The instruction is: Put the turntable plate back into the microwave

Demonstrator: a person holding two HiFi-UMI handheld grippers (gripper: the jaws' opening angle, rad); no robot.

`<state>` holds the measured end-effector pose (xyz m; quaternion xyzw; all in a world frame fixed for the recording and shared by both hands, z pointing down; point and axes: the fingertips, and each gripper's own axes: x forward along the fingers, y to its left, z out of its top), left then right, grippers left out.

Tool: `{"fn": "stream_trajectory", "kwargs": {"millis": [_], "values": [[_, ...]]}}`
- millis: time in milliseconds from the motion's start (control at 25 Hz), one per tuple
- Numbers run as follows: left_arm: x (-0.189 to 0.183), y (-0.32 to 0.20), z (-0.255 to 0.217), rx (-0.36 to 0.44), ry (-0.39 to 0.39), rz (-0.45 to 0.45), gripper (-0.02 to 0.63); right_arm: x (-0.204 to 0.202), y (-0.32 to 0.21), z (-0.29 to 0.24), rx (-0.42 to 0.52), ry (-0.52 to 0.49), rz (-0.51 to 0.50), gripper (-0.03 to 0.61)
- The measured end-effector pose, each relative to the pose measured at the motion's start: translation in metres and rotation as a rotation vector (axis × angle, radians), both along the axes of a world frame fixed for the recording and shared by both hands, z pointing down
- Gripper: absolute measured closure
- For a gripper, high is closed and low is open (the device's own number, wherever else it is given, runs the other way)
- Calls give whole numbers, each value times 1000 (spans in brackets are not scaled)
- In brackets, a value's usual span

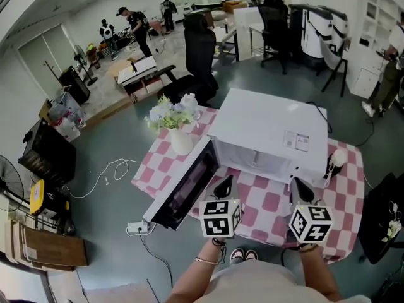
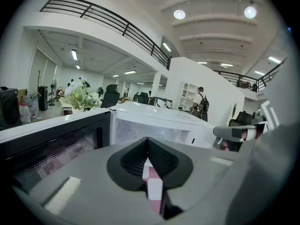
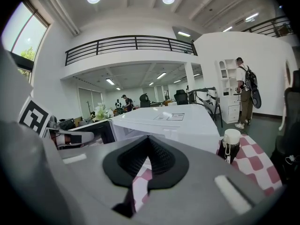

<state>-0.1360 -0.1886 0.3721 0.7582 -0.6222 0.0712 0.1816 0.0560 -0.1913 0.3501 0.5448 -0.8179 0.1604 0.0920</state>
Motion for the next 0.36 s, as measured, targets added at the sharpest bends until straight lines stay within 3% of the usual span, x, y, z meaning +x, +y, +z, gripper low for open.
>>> {"fn": "stream_trajectory", "kwargs": {"millis": [360], "values": [[-4, -4, -1, 0, -7, -11, 615, -2, -4, -1, -3, 5, -5, 571]]}}
